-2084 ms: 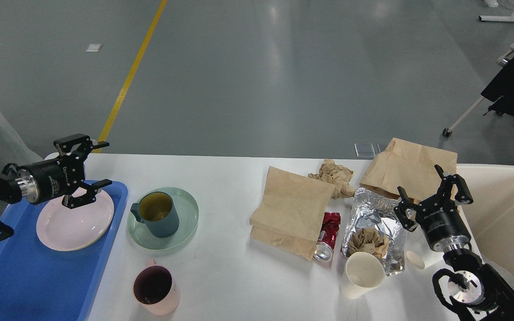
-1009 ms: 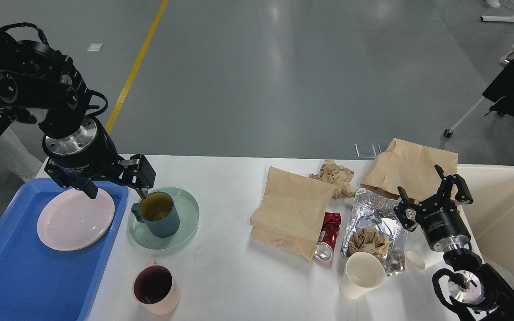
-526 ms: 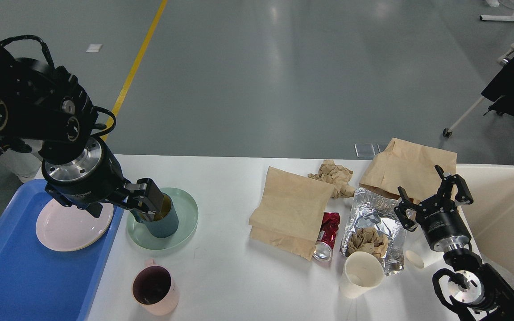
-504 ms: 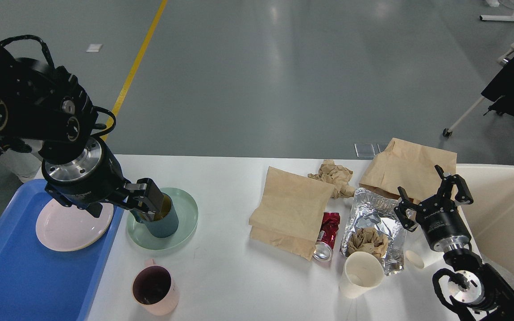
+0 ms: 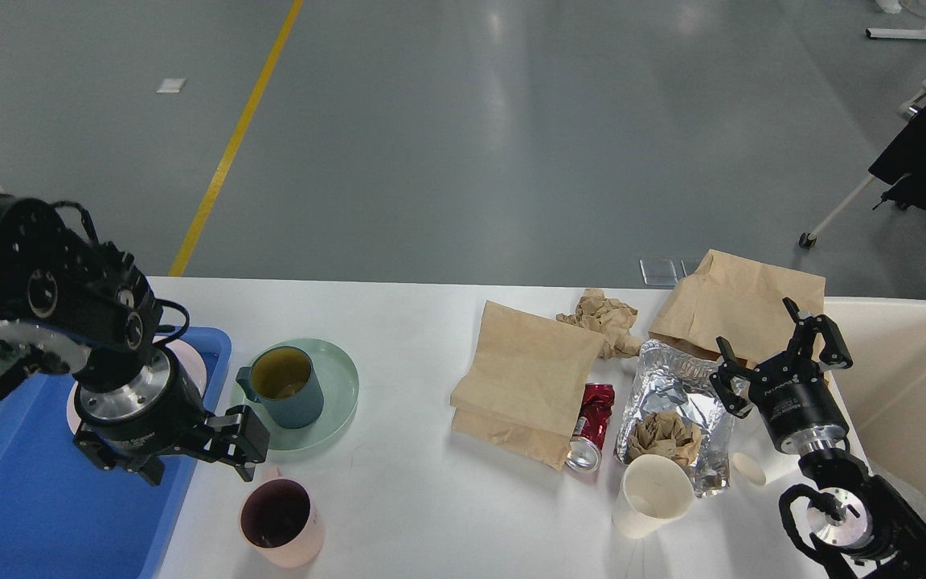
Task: Tidy desktop
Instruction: 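Lower the left gripper toward the pink cup near the robot, then grasp the pink cup with the left gripper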
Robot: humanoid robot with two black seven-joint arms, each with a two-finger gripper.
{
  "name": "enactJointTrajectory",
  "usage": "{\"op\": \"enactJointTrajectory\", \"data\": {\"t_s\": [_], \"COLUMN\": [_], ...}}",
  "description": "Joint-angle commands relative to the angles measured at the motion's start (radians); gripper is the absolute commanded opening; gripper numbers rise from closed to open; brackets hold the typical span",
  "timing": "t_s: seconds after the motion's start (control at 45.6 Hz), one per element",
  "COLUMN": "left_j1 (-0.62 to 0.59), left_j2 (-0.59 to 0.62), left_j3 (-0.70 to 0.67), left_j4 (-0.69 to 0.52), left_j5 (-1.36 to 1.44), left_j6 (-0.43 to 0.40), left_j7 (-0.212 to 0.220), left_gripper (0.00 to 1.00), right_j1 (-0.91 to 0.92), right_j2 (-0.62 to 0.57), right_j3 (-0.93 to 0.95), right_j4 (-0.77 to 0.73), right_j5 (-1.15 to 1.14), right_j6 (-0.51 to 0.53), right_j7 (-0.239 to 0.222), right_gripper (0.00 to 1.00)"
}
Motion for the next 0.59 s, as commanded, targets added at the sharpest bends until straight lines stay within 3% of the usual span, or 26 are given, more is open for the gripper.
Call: {"op": "enactJointTrajectory", "data": {"t_s": [0.0, 0.175, 0.57], "left_j1": [0.169, 0.296, 0.423], "left_j2": [-0.013, -0.053, -0.088], "left_j3": [-0.015, -0.026, -0.052], "left_j4": [0.041, 0.081, 0.178], "left_j5": [0.001, -0.010, -0.079], "left_j6": [0.110, 0.245, 0.331], "left_j7": [0.001, 0.000, -0.002], "left_gripper": [0.94, 0.94, 0.88], "right_j1": [0.000, 0.000, 0.000], "right_j2": [0.000, 0.000, 0.000], "right_j3": [0.000, 0.000, 0.000], "right_j4": [0.000, 0.000, 0.000], "right_j5": [0.000, 0.001, 0.000], "right_j6": [0.000, 0.000, 0.000], "right_j7": [0.000, 0.000, 0.000], "right_gripper": [1.00, 1.00, 1.00]}}
